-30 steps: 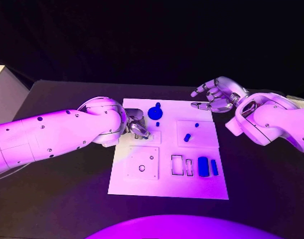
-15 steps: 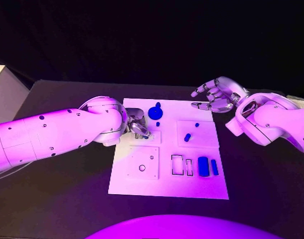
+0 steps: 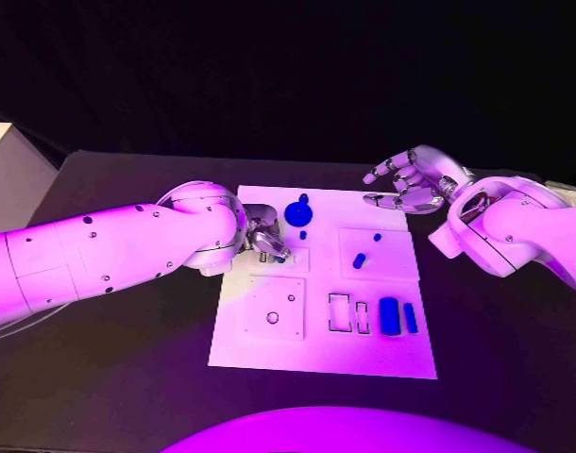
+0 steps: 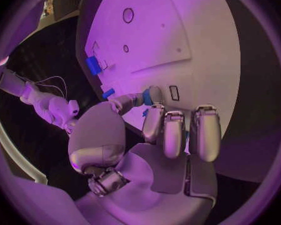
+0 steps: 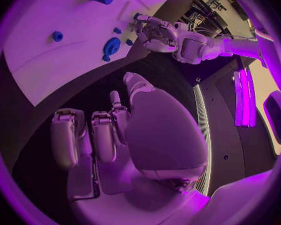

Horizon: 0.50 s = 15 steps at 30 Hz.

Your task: Assemble the parts on the task board

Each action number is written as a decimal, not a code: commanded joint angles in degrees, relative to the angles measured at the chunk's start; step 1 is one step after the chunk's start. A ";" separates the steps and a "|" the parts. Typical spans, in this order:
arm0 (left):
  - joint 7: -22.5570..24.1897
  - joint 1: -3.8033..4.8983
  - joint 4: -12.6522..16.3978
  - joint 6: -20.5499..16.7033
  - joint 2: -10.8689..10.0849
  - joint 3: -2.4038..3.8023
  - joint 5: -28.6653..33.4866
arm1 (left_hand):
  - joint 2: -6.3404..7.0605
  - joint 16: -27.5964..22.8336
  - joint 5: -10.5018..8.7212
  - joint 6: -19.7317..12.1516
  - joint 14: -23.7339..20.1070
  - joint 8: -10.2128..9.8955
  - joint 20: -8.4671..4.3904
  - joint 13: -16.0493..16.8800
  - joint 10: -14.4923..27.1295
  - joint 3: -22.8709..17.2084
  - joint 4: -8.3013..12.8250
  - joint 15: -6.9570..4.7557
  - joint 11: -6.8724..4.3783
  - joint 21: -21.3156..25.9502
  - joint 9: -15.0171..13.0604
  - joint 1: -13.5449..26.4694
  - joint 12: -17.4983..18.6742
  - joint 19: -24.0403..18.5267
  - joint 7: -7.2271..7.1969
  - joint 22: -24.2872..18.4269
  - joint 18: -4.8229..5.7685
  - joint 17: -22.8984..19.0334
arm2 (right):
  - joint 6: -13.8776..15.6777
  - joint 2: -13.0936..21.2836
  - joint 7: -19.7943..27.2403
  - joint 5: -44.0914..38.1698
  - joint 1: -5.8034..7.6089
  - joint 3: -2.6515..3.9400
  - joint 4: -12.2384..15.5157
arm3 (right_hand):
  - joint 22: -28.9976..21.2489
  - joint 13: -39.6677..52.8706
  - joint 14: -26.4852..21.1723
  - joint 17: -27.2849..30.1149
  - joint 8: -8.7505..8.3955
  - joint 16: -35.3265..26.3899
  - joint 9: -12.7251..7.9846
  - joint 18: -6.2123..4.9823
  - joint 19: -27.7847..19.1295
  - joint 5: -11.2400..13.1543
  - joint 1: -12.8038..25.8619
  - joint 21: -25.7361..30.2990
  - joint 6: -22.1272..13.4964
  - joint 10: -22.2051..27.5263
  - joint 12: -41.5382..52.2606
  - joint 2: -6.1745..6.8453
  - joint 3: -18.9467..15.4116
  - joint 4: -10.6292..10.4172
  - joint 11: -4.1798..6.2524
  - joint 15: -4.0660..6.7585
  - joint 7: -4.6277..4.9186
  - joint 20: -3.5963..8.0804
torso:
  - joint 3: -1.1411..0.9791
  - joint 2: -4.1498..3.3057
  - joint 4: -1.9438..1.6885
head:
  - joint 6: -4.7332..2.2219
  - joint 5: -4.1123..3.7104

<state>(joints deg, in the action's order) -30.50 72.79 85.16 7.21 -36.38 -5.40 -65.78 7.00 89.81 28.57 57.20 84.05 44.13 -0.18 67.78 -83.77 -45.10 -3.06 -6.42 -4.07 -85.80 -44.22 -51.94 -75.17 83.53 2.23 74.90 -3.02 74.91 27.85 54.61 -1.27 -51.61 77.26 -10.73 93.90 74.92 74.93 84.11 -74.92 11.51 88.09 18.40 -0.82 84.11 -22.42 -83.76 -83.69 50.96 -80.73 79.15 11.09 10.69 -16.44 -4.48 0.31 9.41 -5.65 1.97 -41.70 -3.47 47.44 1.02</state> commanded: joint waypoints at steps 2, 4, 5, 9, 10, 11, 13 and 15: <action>0.28 -0.22 0.20 1.08 0.54 -0.15 0.84 | 0.41 0.19 0.44 2.59 5.95 -0.24 -0.05 0.00 0.50 -6.18 5.96 -0.36 -0.28 0.34 -0.04 -0.25 0.35 0.24 -2.95 4.48 0.63 15.09 | -0.77 0.02 0.42 -0.54 -0.04 0.00 0.14 | 10.86 4.99 4.73 -10.83 -0.10 -0.28 -0.07 -0.80 3.08 -0.28 0.50 0.23 -0.32 0.28 -0.08 -0.13 0.32 -0.04 0.03 -0.39 -0.01 -0.25 | 0.03 -0.01 -0.02 | 0.08 0.02; 0.28 -0.22 0.18 1.12 0.56 -0.15 0.83 | 0.62 0.19 0.54 2.51 5.95 -0.26 -0.05 -0.16 0.57 -6.25 6.03 -0.36 -0.27 0.39 -0.04 -0.21 0.48 0.18 -2.93 4.39 0.60 15.09 | -0.77 0.03 0.42 -0.54 -0.04 0.00 0.15 | 10.86 4.99 4.73 -10.83 -0.10 -0.28 -0.07 -0.80 3.08 -0.28 0.50 0.23 -0.32 0.28 -0.08 -0.13 0.32 -0.04 0.03 -0.39 -0.01 -0.25 | 0.04 -0.01 -0.03 | 0.07 -0.02; 0.28 -0.22 0.18 1.12 0.56 -0.15 0.81 | 0.63 0.19 0.58 2.48 5.95 -0.27 -0.05 -0.17 0.58 -6.30 6.04 -0.36 -0.27 0.39 -0.04 -0.22 0.49 0.18 -2.93 4.39 0.60 15.09 | -0.77 0.04 0.42 -0.54 -0.04 0.00 0.15 | 10.86 4.99 4.73 -10.83 -0.10 -0.28 -0.07 -0.80 3.08 -0.28 0.50 0.23 -0.32 0.28 -0.08 -0.13 0.32 -0.04 0.03 -0.39 -0.01 -0.25 | 0.04 0.00 -0.02 | 0.04 -0.05; 0.29 -0.22 0.18 0.87 0.52 -0.15 0.65 | 0.53 0.19 1.11 2.41 5.95 -0.24 -0.07 -0.17 0.62 -7.14 6.32 -0.39 -0.30 0.40 -0.07 -0.55 0.56 0.17 -2.94 4.39 0.60 15.09 | -0.78 0.05 0.42 -0.54 -0.04 0.00 0.16 | 10.86 4.93 4.71 -10.78 -0.09 -0.31 -0.08 -0.80 3.08 -0.49 0.67 0.24 -0.32 0.33 -0.14 -0.21 0.48 -0.09 0.02 -0.39 0.00 -0.25 | 0.06 0.03 -0.03 | 0.02 -0.07; 0.30 -0.22 0.18 0.78 0.50 -0.15 0.63 | 0.54 0.19 1.13 2.41 5.95 -0.24 -0.07 -0.20 0.63 -7.15 6.33 -0.39 -0.31 0.43 -0.07 -0.56 0.59 0.13 -2.94 4.32 0.58 15.09 | -0.78 0.06 0.42 -0.54 -0.04 0.00 0.16 | 10.87 4.92 4.72 -10.81 -0.09 -0.29 -0.09 -0.79 3.09 -0.55 0.72 0.22 -0.32 0.34 -0.15 -0.22 0.52 -0.10 0.03 -0.39 0.00 -0.25 | 0.06 0.01 -0.04 | 0.01 -0.10; 0.30 -0.22 0.18 0.71 0.49 -0.15 0.62 | 0.54 0.19 1.13 2.41 5.95 -0.23 -0.07 -0.11 0.61 -7.16 6.34 -0.39 -0.31 0.42 -0.07 -0.57 0.53 0.14 -2.94 4.34 0.59 15.09 | -0.78 0.06 0.43 -0.54 -0.04 0.00 0.16 | 10.87 4.92 4.72 -10.81 -0.09 -0.29 -0.09 -0.79 3.09 -0.55 0.72 0.22 -0.32 0.34 -0.15 -0.22 0.52 -0.10 0.03 -0.39 0.00 -0.25 | 0.07 0.01 -0.03 | 0.01 -0.12; 0.30 -0.22 0.16 0.62 0.48 -0.14 0.62 | 0.72 0.19 1.15 2.42 5.95 -0.20 -0.07 -0.14 0.61 -7.08 6.33 -0.39 -0.28 0.43 -0.09 -0.49 0.55 0.13 -2.90 4.31 0.58 15.09 | -0.79 0.07 0.43 -0.54 -0.04 0.00 0.17 | 10.87 4.92 4.72 -10.81 -0.09 -0.29 -0.09 -0.79 3.09 -0.55 0.72 0.22 -0.32 0.34 -0.15 -0.22 0.52 -0.10 0.03 -0.39 0.00 -0.25 | 0.08 0.01 -0.02 | 0.02 -0.15; 0.30 -0.22 0.14 0.52 0.47 -0.14 0.64 | 0.98 0.19 1.05 2.45 5.95 -0.13 -0.07 -0.18 0.61 -6.77 6.07 -0.37 -0.22 0.46 -0.13 -0.17 0.60 0.10 -2.84 4.27 0.57 15.09 | -0.79 0.08 0.43 -0.54 -0.04 0.00 0.17 | 10.87 4.92 4.72 -10.81 -0.09 -0.29 -0.09 -0.79 3.09 -0.55 0.72 0.22 -0.32 0.34 -0.15 -0.22 0.52 -0.10 0.03 -0.39 0.00 -0.25 | 0.09 0.00 -0.02 | 0.01 -0.16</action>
<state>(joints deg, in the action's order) -30.62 72.77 85.10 7.18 -36.20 -5.41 -65.75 7.58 89.81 28.92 57.11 84.05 44.13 -0.18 67.63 -83.76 -45.10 -3.07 -6.41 -4.06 -85.58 -44.33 -51.98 -74.72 83.53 2.13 74.90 -3.02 74.91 27.84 54.66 -1.25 -51.62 77.26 -10.73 93.97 74.91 74.92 84.11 -74.92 11.51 88.09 18.40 -0.82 84.10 -22.76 -83.46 -83.69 50.96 -80.73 79.15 10.78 10.84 -16.59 -4.48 0.31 9.41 -5.66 2.01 -41.69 -3.49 47.45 0.88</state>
